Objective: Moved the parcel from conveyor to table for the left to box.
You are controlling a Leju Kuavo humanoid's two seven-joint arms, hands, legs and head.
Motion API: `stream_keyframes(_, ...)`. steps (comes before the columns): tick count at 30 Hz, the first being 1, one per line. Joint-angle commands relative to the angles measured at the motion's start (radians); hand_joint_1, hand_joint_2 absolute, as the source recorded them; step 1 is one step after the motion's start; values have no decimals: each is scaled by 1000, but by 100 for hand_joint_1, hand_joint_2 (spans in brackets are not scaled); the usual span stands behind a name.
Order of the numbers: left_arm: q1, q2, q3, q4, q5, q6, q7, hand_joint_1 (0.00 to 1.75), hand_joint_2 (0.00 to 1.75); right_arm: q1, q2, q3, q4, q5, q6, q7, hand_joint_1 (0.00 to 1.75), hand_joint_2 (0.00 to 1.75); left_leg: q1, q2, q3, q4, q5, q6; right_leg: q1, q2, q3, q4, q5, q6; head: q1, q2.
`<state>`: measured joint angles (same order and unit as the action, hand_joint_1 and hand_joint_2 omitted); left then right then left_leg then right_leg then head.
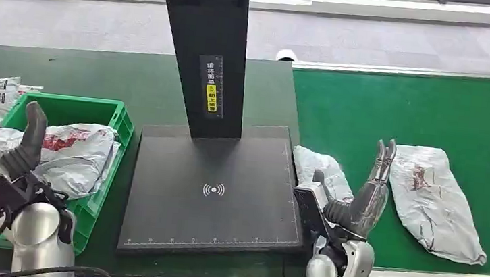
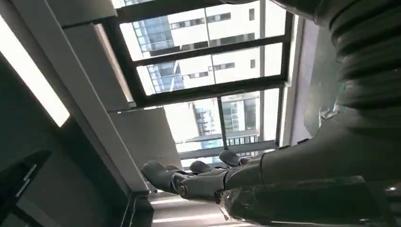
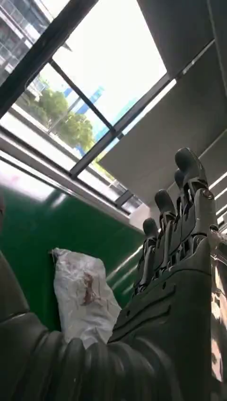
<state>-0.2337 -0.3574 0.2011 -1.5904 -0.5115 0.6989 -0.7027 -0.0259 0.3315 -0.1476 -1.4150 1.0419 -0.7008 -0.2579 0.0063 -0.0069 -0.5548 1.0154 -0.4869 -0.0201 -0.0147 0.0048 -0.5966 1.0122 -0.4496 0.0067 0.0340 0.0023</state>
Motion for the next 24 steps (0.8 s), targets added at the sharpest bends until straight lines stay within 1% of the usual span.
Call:
stream_keyframes(1, 37, 8, -58, 75, -2, -1, 5, 0, 175, 3, 18, -84, 121, -19, 3, 0, 0, 175, 0, 1, 3, -4, 1, 0, 1, -1, 3, -4, 1, -1, 0, 0)
stream_keyframes(3, 40, 8, -59, 77, 3, -1, 5, 0, 175, -3, 18, -81, 144, -31, 3, -1, 0, 175, 0, 0, 3, -4, 1, 0, 0, -1, 3, -3, 0, -1, 0, 0)
stream_keyframes(5, 40, 8, -46, 84, -12, -1, 5, 0, 175, -10, 10, -74, 192, -72, 40, -2, 0, 175, 0, 1, 2, -2, 0, 0, 1, 0, 2, -2, 0, 0, 0, 0)
stream_keyframes(8, 45, 8, -13, 78, 4, -1, 5, 0, 175, -6, 7, -86, 207, -80, 83, -4, 0, 175, 0, 2, 4, -5, 1, 1, 1, 1, 4, -5, 1, -1, 0, 0)
stream_keyframes(9, 49, 8, -6, 78, 5, -1, 5, 0, 175, -7, 6, -87, 212, -99, 112, -9, 0, 175, 0, 1, 3, -3, 0, 0, 0, 0, 3, -3, 0, 0, 0, 0)
stream_keyframes(11, 56, 8, -1, 72, 8, -1, 5, 0, 175, -15, -2, -90, 224, -201, 200, -53, 0, 175, 0, 2, 4, -5, 1, 1, 0, 1, 4, -5, 1, -1, 0, 0)
stream_keyframes(13, 55, 8, 12, 69, 19, -1, 5, 0, 175, -26, -11, -101, 250, -271, 262, -87, 0, 175, 0, 2, 3, -4, 0, 0, 0, 1, 3, -3, 1, 0, 0, 0)
stream_keyframes(15, 53, 8, 20, 72, 22, -1, 5, 0, 175, -35, -22, -116, 280, -298, 289, -97, 0, 175, 0, 2, 3, -3, 0, 0, 0, 1, 3, -3, 1, 0, 0, 0)
stream_keyframes(19, 49, 8, 26, 80, 21, -1, 5, 0, 175, -40, -53, -177, 344, -323, 294, -81, 0, 175, 0, 2, 3, -4, 1, 1, 0, 1, 3, -5, 1, 0, 0, 0)
stream_keyframes(21, 44, 8, 34, 85, 33, -1, 5, 0, 175, -44, -65, -209, 380, -293, 274, -54, 0, 175, 0, 1, 2, -4, 1, 1, 0, 0, 3, -4, 1, 0, 0, 0)
stream_keyframes(24, 41, 8, 41, 88, 35, -1, 5, 0, 175, -41, -73, -235, 399, -287, 269, -42, 0, 175, 0, 0, 2, -3, 1, 1, 0, -1, 3, -3, 0, 0, 0, 0)
